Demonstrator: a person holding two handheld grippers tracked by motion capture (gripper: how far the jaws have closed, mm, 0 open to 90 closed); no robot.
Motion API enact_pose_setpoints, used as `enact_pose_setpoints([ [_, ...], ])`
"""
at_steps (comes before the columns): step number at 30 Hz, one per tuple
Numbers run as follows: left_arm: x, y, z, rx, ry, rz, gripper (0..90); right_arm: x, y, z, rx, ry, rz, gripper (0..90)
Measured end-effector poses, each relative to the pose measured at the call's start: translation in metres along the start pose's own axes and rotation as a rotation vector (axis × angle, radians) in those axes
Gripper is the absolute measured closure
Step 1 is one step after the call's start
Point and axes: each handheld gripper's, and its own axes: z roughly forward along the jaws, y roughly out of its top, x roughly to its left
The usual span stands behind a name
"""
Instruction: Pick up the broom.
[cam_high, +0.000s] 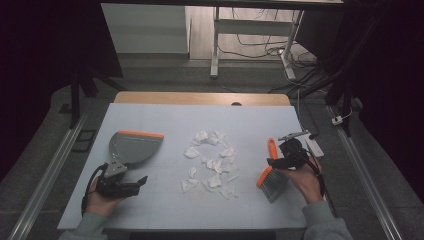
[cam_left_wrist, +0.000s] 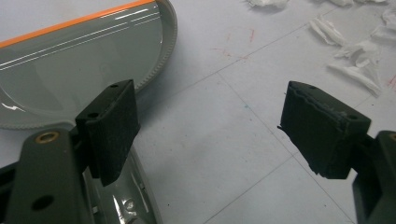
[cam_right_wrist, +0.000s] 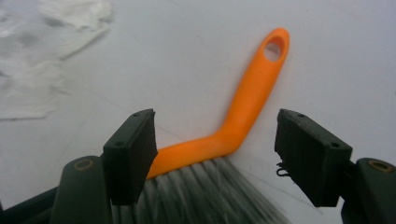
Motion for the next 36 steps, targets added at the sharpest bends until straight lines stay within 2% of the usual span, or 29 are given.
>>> enact_pose_setpoints([
  [1,0.000,0.000,0.000,0.000,0.000,0.001,20.4,0.000,0.000,0.000,0.000,0.000,0.000,29.3],
  [2,0.000,0.000,0.000,0.000,0.000,0.001,20.4,-0.003,0.006,0.005,0.033,-0.007,0.025,29.5],
  [5,0.000,0.000,0.000,0.000,-0.001,-0.001,20.5,-0.008,0.014,0.012,0.071,-0.004,0.065,29.6],
  [12,0.001,-0.001,0.000,0.001,0.000,0.000,20.6,-0.014,0.027,0.026,0.169,-0.035,0.120,30.6],
  [19,0.001,-0.001,0.001,0.004,-0.002,0.001,20.6,-0.019,0.031,0.038,0.258,-0.045,0.189,34.2],
  [25,0.001,-0.001,0.002,0.006,-0.001,0.005,20.6,-0.019,0.029,0.048,0.329,-0.056,0.216,37.8],
  [29,0.001,-0.001,0.001,0.007,-0.001,0.006,20.6,-0.014,0.028,0.053,0.377,-0.072,0.233,43.7],
  [36,0.001,-0.002,0.001,0.009,0.000,0.010,20.7,-0.005,0.028,0.051,0.374,-0.116,0.288,64.1],
])
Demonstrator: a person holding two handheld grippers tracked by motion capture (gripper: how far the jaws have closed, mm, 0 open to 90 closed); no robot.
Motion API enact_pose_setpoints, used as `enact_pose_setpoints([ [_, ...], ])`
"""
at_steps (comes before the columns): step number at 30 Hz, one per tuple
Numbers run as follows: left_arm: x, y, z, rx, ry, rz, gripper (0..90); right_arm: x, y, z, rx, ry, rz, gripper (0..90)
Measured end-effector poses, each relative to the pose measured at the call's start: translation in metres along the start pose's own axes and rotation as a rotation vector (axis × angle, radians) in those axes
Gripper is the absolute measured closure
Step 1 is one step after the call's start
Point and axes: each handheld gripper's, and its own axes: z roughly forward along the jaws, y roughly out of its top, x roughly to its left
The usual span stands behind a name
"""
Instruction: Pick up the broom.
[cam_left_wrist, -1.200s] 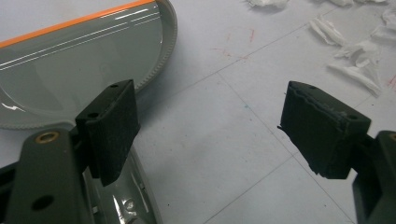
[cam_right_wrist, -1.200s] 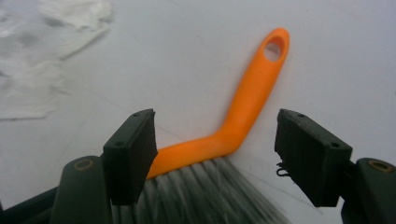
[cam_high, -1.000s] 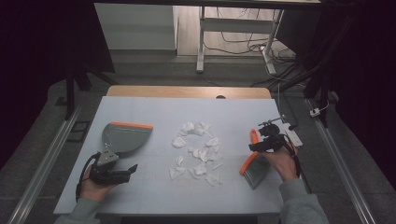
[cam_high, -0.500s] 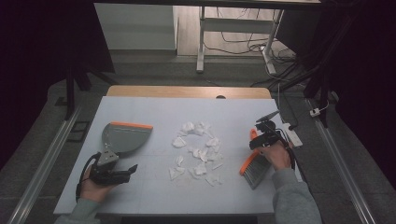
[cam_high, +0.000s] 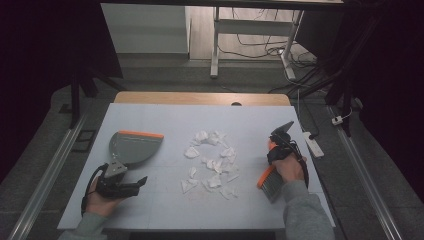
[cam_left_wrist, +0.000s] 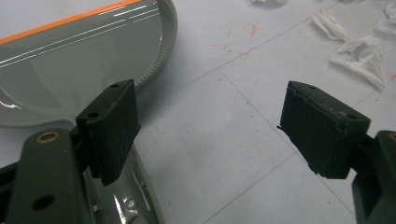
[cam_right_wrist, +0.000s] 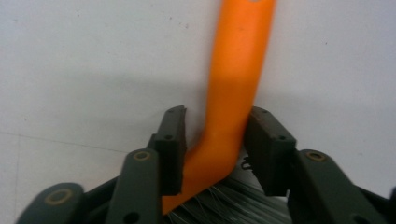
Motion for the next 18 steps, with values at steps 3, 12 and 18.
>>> enact_pose_setpoints([
  [3,0.000,0.000,0.000,0.000,0.000,0.002,20.7,0.002,-0.001,0.000,-0.010,0.013,-0.016,69.8],
  [12,0.001,-0.001,0.001,0.003,0.002,-0.002,20.8,-0.008,-0.006,-0.003,-0.028,0.094,-0.092,70.4],
  [18,0.001,-0.001,0.001,0.004,0.003,-0.001,20.7,-0.015,-0.012,-0.013,-0.064,0.206,-0.112,70.6],
])
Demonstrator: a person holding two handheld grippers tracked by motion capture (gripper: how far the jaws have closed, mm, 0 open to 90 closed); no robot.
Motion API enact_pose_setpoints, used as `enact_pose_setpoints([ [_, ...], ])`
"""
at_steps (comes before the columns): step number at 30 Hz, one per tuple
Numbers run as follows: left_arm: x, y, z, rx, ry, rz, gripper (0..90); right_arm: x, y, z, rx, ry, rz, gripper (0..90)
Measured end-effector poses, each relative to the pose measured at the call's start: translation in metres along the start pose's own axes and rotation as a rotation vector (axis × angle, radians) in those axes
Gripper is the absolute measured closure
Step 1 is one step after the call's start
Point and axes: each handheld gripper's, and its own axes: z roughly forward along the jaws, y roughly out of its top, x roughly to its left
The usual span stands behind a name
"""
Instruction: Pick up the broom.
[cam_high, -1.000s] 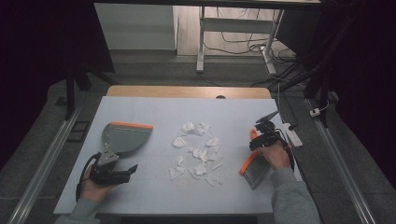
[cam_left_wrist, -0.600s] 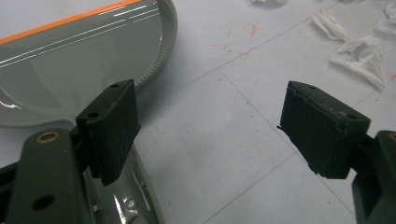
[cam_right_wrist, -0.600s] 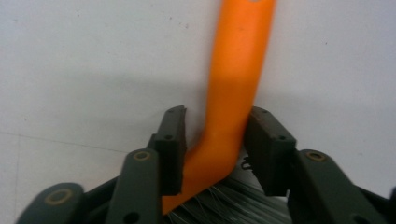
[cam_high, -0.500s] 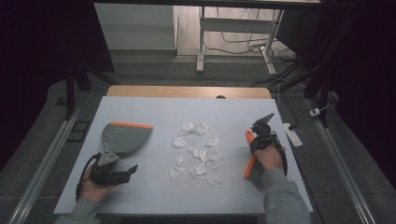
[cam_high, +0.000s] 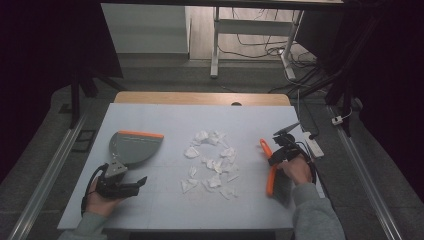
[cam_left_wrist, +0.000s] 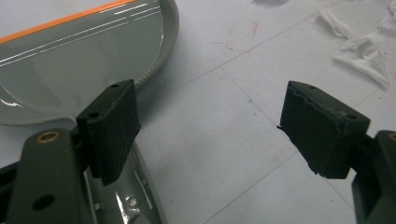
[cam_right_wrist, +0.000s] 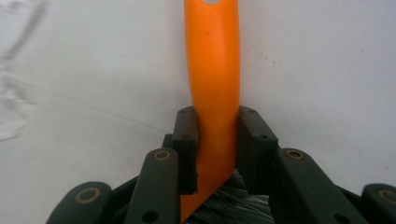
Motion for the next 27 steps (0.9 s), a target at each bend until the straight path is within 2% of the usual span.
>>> enact_pose_setpoints([
  [4,0.000,0.000,0.000,0.000,0.000,-0.003,20.8,-0.002,-0.006,-0.009,-0.043,0.042,-0.018,70.7],
  [7,0.000,0.000,0.000,-0.002,0.001,-0.001,20.8,-0.005,-0.015,-0.023,-0.121,0.111,-0.023,70.7],
  [14,0.000,0.000,-0.001,-0.004,0.004,-0.002,20.9,-0.008,-0.027,-0.042,-0.258,0.241,-0.017,70.7],
  [17,0.000,0.001,-0.001,-0.006,0.005,-0.001,20.9,-0.007,-0.031,-0.048,-0.308,0.285,-0.029,70.7],
  [21,-0.002,0.001,-0.001,-0.006,0.009,0.005,20.9,0.000,-0.032,-0.054,-0.347,0.348,-0.040,70.6],
  [23,-0.002,0.002,-0.002,-0.007,0.011,0.006,20.9,0.004,-0.030,-0.055,-0.380,0.397,-0.050,70.6],
  [27,-0.004,0.005,-0.003,-0.018,0.014,-0.001,20.9,0.015,-0.026,-0.055,-0.425,0.437,-0.071,70.6],
])
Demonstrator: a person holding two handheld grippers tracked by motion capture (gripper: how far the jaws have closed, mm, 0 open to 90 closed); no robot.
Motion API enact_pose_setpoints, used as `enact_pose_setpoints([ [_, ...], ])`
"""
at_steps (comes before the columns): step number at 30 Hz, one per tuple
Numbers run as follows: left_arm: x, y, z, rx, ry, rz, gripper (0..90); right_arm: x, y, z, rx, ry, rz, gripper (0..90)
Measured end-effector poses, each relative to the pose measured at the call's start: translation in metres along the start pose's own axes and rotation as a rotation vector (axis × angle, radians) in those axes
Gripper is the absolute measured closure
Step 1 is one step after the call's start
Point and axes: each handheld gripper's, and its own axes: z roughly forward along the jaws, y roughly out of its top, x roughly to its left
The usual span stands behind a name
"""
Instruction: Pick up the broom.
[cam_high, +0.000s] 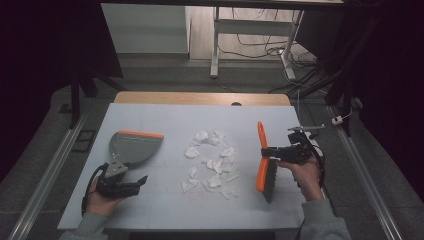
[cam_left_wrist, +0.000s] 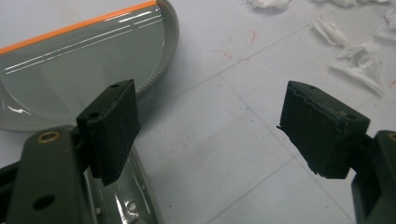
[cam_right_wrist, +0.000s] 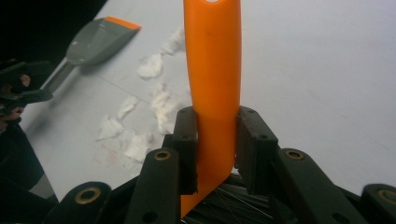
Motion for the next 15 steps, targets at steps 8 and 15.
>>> enact_pose_setpoints([
  [8,-0.005,0.005,0.001,-0.006,-0.005,0.011,20.8,0.012,0.003,0.008,-0.072,0.059,-0.005,70.6],
  [15,-0.008,0.010,-0.005,-0.041,-0.008,0.026,21.1,0.028,0.008,0.017,-0.150,0.066,-0.004,70.6],
])
